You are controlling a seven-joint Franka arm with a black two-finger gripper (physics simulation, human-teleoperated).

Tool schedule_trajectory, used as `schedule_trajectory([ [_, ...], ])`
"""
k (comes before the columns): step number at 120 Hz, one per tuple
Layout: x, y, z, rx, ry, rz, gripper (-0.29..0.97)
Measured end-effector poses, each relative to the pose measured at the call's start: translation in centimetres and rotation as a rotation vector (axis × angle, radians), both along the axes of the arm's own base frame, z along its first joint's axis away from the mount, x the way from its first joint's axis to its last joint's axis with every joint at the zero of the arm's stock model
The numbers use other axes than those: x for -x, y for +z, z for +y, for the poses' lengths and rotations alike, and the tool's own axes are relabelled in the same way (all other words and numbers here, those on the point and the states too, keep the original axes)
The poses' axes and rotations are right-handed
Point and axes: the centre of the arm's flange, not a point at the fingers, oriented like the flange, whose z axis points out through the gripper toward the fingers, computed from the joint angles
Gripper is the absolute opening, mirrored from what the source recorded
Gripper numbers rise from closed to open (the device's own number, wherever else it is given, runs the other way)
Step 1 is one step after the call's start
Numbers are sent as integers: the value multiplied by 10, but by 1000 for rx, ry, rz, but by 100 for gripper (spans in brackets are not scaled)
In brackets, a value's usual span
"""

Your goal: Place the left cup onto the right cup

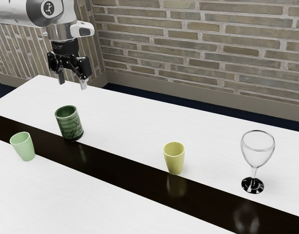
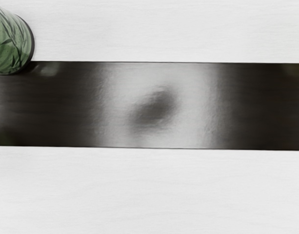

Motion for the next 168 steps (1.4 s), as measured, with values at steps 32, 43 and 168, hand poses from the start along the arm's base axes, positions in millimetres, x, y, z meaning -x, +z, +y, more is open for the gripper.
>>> schedule_trajectory([
  [32, 0, -45, 13, -9, 26, 80, 68],
  [43, 1, -75, 14, -9, 30, 119, 68],
  [168, 72, -123, 241, 5, 308, 178, 68],
])
